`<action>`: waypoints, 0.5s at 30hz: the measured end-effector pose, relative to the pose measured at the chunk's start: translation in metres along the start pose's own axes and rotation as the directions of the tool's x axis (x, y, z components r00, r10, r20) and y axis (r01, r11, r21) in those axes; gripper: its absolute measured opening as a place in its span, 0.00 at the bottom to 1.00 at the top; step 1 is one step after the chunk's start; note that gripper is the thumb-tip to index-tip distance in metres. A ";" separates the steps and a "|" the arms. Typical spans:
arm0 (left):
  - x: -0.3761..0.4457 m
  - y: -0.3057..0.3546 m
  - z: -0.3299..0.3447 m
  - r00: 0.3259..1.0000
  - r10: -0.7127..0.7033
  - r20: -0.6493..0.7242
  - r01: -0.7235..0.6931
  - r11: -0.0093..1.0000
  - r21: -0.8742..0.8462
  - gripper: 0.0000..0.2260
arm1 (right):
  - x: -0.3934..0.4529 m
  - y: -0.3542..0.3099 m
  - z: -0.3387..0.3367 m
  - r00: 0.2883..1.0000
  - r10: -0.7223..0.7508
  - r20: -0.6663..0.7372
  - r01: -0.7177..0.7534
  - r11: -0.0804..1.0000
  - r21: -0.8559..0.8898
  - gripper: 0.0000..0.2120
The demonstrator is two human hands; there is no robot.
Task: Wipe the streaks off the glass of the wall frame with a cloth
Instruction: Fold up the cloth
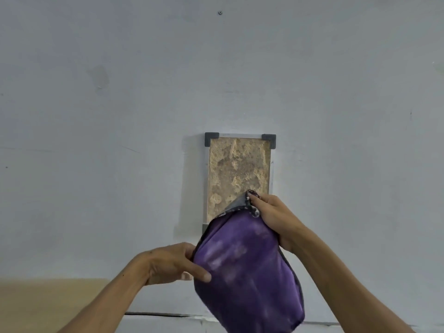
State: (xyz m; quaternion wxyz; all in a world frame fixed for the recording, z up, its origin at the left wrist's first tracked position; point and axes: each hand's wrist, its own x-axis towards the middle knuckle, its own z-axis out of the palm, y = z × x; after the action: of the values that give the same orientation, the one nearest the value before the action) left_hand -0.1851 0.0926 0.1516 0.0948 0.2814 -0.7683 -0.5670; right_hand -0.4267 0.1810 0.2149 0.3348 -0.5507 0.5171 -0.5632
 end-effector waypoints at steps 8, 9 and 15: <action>0.011 -0.023 -0.004 0.999 -0.041 0.015 0.043 0.944 -0.326 0.24 | 0.023 0.079 -0.039 0.855 0.412 -0.314 -0.413 0.908 0.070 0.18; 0.015 -0.031 -0.003 0.998 -0.063 -0.021 0.052 0.933 -0.357 0.22 | 0.020 0.094 -0.043 0.833 0.480 -0.276 -0.512 0.858 -0.054 0.16; 0.034 -0.047 0.008 0.886 -0.220 -0.408 0.063 0.929 -0.365 0.08 | 0.009 0.108 -0.050 0.768 0.638 0.049 -0.636 0.770 -0.055 0.17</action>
State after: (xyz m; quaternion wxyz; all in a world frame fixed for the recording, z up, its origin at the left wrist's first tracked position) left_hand -0.2010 0.0711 0.0993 0.2718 0.4378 -0.5934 -0.6183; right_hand -0.4974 0.1575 0.1216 0.5127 -0.3668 0.6717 -0.3890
